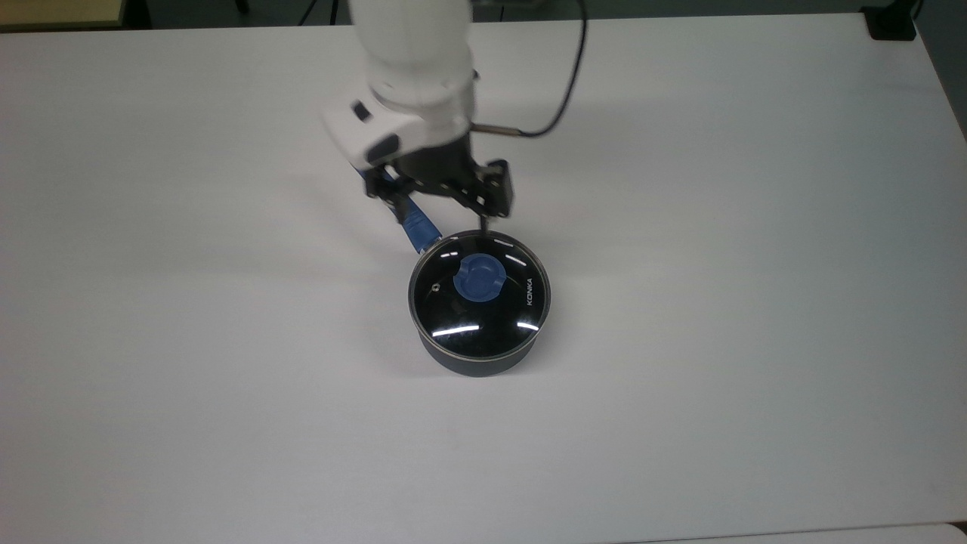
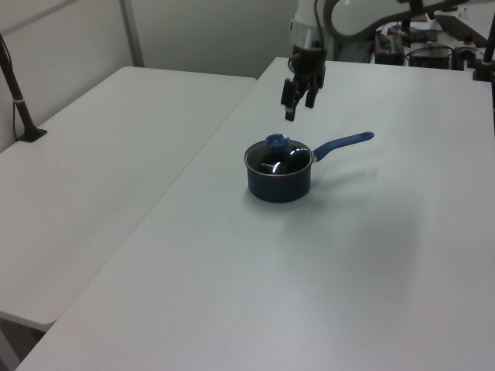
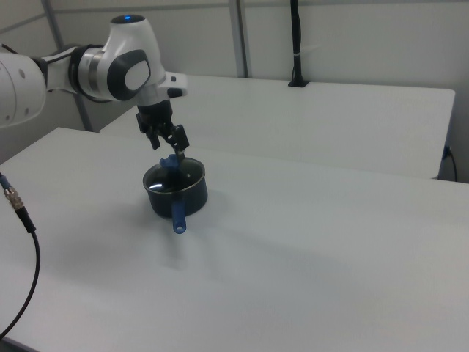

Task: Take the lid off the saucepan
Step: 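Move the gripper over the saucepan and lower it to the blue lid knob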

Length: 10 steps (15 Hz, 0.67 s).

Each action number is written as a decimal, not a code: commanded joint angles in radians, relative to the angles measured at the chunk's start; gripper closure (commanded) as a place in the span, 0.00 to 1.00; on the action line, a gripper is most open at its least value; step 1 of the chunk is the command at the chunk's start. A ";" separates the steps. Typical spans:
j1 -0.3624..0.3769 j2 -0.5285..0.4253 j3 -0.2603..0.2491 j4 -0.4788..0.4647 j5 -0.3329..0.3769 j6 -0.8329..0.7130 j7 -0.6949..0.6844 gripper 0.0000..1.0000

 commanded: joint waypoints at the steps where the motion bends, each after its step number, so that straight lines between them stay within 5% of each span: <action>1: 0.046 0.074 -0.004 0.042 -0.014 0.045 0.071 0.00; 10: 0.057 0.177 0.005 0.099 -0.057 0.158 0.160 0.00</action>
